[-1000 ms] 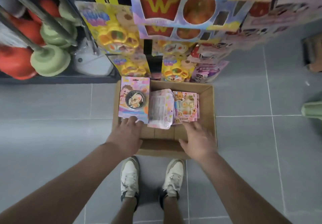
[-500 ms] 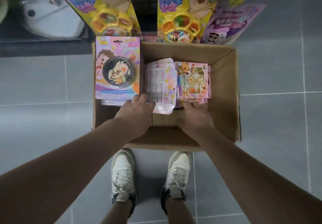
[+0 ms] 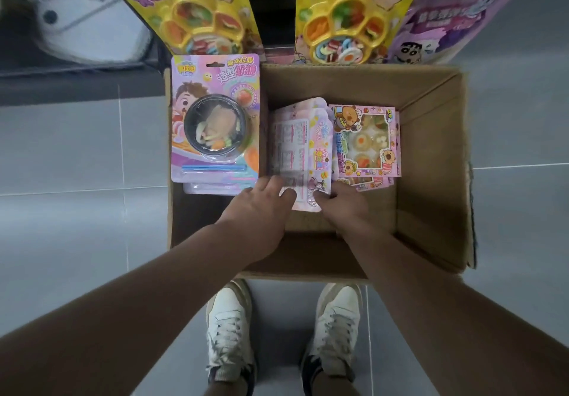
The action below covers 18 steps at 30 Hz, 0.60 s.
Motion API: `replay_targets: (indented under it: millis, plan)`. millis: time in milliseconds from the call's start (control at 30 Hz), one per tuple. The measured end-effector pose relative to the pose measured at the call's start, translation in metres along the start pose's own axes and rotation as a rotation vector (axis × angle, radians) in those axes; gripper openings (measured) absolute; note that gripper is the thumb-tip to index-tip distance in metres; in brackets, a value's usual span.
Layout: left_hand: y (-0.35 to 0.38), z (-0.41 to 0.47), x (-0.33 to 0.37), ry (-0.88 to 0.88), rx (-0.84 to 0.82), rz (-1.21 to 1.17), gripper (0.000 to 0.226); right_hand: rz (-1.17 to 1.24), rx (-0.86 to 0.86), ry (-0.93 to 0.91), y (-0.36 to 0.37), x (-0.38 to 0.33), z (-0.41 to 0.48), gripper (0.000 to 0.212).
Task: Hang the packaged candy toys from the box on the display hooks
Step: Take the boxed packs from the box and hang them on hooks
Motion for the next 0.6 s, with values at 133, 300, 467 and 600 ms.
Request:
replay_targets:
  millis: [133,300,467,600]
  plan:
    - [-0.001,-0.007,0.004,-0.036,-0.004,-0.098,0.064,0.070,-0.048,-0.028,-0.020,0.001,-0.022,0.010]
    - [-0.006,-0.019,0.020,-0.085,-0.052,-0.224,0.103,0.399,-0.263,0.046,-0.050,-0.001,-0.067,0.016]
    - [-0.015,-0.029,0.033,-0.102,0.101,-0.329,0.097,0.621,-0.396,0.155,-0.070,0.003,-0.100,0.017]
    - [-0.031,-0.034,0.034,-0.045,0.283,-0.372,0.074,0.736,-0.445,0.099,-0.078,-0.005,-0.108,0.025]
Point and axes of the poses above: each hand's wrist, its own z-axis towards the middle knuckle, its own y-axis out of the palm, x = y × z, the point moved 7 cm from there along z, towards the middle knuckle, and after that the axes turned 2 degrees about y, right-handed, at the moved point
